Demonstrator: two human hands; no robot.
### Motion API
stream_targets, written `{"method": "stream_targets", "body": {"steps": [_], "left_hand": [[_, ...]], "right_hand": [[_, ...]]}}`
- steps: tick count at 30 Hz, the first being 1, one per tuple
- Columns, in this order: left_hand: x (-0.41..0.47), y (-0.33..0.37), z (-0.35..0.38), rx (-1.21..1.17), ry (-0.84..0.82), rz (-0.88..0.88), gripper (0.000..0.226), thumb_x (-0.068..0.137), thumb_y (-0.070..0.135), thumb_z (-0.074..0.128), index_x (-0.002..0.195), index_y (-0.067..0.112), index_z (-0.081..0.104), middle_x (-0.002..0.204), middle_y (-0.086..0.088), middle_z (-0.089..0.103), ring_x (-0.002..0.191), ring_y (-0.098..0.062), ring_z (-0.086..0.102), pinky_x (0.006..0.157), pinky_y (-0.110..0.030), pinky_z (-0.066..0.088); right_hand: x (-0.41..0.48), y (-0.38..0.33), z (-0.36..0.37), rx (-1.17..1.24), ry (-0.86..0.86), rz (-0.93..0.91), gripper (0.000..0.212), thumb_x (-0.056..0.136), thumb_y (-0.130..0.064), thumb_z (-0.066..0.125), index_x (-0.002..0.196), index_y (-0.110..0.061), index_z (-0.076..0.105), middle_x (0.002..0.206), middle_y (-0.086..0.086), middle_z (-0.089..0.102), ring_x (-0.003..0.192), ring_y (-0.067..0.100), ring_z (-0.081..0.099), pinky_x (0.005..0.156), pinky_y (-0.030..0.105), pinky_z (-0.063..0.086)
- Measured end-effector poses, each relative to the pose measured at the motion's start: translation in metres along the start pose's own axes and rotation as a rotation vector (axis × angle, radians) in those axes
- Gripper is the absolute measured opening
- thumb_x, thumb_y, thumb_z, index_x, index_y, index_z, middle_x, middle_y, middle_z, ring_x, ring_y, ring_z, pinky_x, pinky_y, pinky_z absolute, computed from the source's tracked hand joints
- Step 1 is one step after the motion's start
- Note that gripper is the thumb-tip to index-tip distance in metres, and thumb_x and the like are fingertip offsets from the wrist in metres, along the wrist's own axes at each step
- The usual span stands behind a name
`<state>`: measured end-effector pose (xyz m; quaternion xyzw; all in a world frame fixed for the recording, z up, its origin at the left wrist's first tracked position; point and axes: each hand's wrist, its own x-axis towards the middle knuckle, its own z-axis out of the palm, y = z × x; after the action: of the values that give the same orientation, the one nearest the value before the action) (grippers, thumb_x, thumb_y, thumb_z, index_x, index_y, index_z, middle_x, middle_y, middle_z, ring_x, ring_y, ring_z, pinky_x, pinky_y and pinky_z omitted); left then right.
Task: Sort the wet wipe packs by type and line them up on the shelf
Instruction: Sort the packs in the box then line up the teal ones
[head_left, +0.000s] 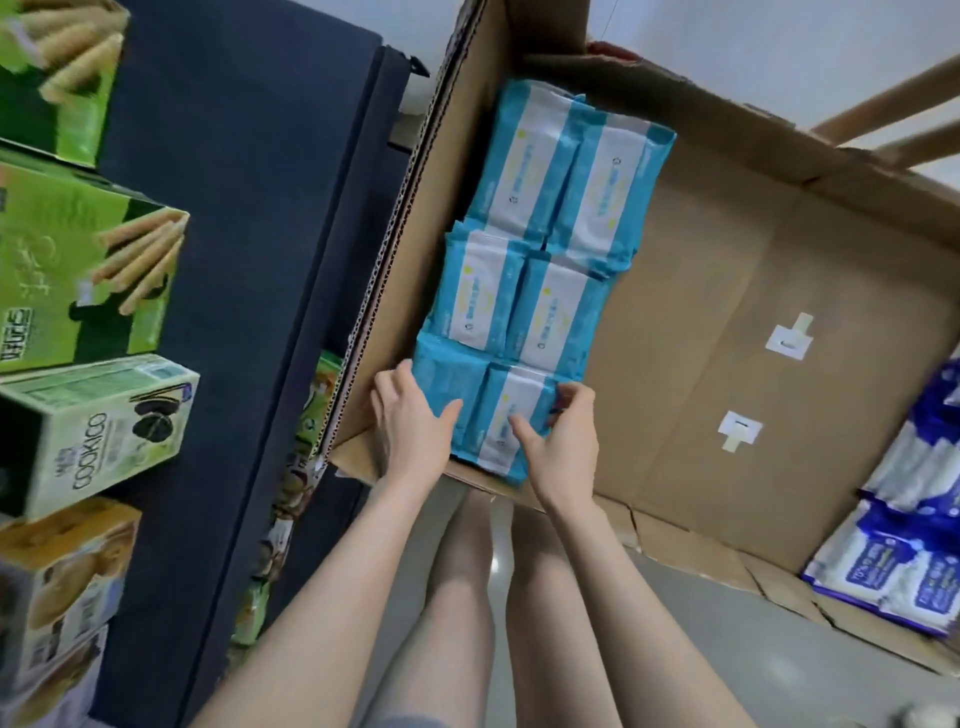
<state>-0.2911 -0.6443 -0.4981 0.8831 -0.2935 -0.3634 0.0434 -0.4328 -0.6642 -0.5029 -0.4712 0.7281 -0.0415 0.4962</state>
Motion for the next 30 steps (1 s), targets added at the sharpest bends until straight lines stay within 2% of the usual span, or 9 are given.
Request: {"method": "stream_targets", "body": {"steps": [7,11,13,15,18,21,25,28,30], "left_hand": [[0.006,-0.001,-0.004,-0.026,-0.001,-0.025,0.037,0.08,0.023,0.073,0.104,0.003,0.054,0.107,-0.008,0.045,0.096,-0.026,0.049,0.08,-0.027,0.032],[-0.008,-0.002,-0.013,-0.141,-0.036,0.06,0.018,0.085,0.021,0.068,0.092,0.007,0.059,0.091,0.001,0.057,0.083,-0.016,0.046,0.064,-0.022,0.027],[-0.019,0.0,-0.023,-0.253,-0.029,0.075,0.011,0.086,0.021,0.067,0.084,0.014,0.059,0.078,0.007,0.06,0.075,-0.013,0.047,0.058,-0.02,0.03],[-0.033,0.0,-0.036,-0.372,-0.014,0.094,0.011,0.086,0.02,0.067,0.08,0.017,0.059,0.072,0.013,0.061,0.068,-0.008,0.053,0.053,-0.009,0.035],[-0.064,0.002,-0.057,-0.588,-0.071,0.086,0.009,0.09,0.016,0.062,0.082,0.019,0.059,0.076,0.014,0.064,0.066,0.0,0.058,0.054,-0.008,0.041],[-0.108,0.005,-0.077,-0.81,-0.156,0.02,0.009,0.096,0.017,0.052,0.09,0.02,0.058,0.086,0.004,0.067,0.068,0.004,0.061,0.058,-0.013,0.046],[-0.177,0.008,-0.097,-1.217,-0.349,-0.112,0.026,0.1,0.026,0.04,0.12,0.017,0.053,0.115,-0.007,0.067,0.1,-0.02,0.066,0.073,-0.03,0.056],[-0.229,0.004,-0.107,-1.448,-0.443,-0.122,0.037,0.1,0.034,0.032,0.13,0.021,0.049,0.124,-0.004,0.063,0.112,-0.02,0.062,0.089,-0.034,0.054],[-0.262,-0.002,-0.108,-1.527,-0.442,-0.14,0.041,0.099,0.039,0.03,0.13,0.021,0.05,0.123,-0.004,0.064,0.111,-0.018,0.062,0.089,-0.032,0.054]], "right_hand": [[0.008,-0.001,0.009,0.138,0.057,0.104,0.05,0.074,-0.016,0.079,0.103,-0.015,0.039,0.077,-0.005,0.049,0.071,0.014,0.051,0.071,0.029,0.044],[0.003,-0.002,0.0,0.157,0.0,0.061,0.029,0.077,-0.018,0.077,0.074,-0.01,0.05,0.063,-0.004,0.043,0.058,0.012,0.037,0.053,0.018,0.032],[-0.005,-0.004,-0.012,0.197,-0.013,0.02,0.033,0.079,-0.021,0.075,0.067,-0.009,0.047,0.062,-0.002,0.042,0.059,0.013,0.035,0.053,0.02,0.029],[-0.019,-0.01,-0.03,0.259,-0.028,0.003,0.027,0.08,-0.025,0.074,0.072,-0.009,0.055,0.068,-0.002,0.051,0.063,0.014,0.044,0.06,0.027,0.038],[-0.052,-0.024,-0.059,0.444,-0.083,0.022,0.012,0.085,-0.02,0.07,0.092,-0.012,0.064,0.091,0.003,0.07,0.084,0.018,0.065,0.078,0.04,0.053],[-0.089,-0.042,-0.083,0.525,-0.173,-0.021,0.015,0.09,-0.018,0.064,0.102,-0.009,0.061,0.101,0.005,0.071,0.097,0.023,0.067,0.085,0.044,0.054],[-0.139,-0.059,-0.104,0.416,-0.242,-0.116,0.013,0.092,-0.022,0.061,0.096,-0.011,0.058,0.094,0.007,0.064,0.084,0.017,0.06,0.084,0.047,0.052],[-0.173,-0.061,-0.118,0.357,-0.301,-0.164,0.014,0.093,-0.024,0.059,0.097,-0.011,0.055,0.097,0.012,0.064,0.084,0.019,0.061,0.081,0.046,0.053],[-0.195,-0.061,-0.128,0.331,-0.351,-0.212,0.012,0.094,-0.023,0.057,0.098,-0.013,0.054,0.1,0.011,0.065,0.083,0.017,0.064,0.076,0.04,0.055]]}}
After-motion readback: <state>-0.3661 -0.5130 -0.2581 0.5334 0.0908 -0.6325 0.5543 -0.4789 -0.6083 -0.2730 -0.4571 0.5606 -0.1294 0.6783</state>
